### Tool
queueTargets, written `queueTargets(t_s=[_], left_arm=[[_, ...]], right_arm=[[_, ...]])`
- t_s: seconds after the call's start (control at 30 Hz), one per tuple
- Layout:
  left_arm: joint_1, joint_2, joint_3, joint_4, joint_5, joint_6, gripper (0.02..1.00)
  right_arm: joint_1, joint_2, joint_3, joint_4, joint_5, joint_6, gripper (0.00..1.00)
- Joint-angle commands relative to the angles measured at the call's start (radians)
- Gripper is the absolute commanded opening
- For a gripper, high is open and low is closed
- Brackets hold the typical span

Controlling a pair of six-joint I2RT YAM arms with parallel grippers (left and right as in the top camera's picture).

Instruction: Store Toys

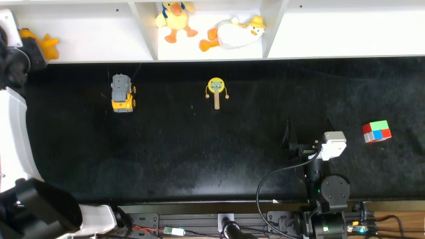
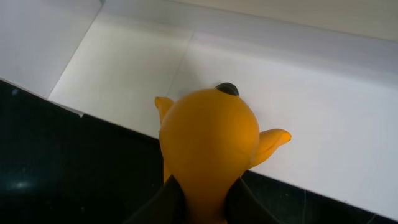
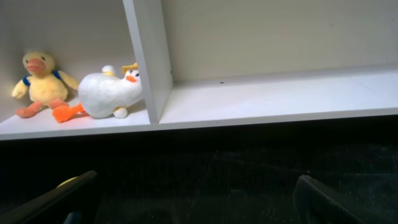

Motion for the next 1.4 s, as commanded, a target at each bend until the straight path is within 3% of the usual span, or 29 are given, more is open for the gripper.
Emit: queueTargets(t_s=[0.03, 0.63, 0.83, 1.4], left_arm=[[-0.002, 0.029, 0.025, 0.020, -0.001, -0.004, 0.185], [-0.002, 0.117, 0.025, 0.091, 0.008, -0.031, 0.196], [-0.002, 0.122, 0.025, 0.111, 0.010, -0.031, 0.248], [-0.002, 0.172, 0.025, 0.174, 0.044, -0.049, 0.242]], right_arm=[[0.001, -0.010, -0.013, 0.004, -0.005, 0.004, 0.993], [0.001, -0.010, -0.013, 0.004, -0.005, 0.004, 0.996], [0.001, -0.010, -0.013, 0.004, -0.005, 0.004, 0.996], [0.001, -0.010, -0.013, 0.004, -0.005, 0.004, 0.996]])
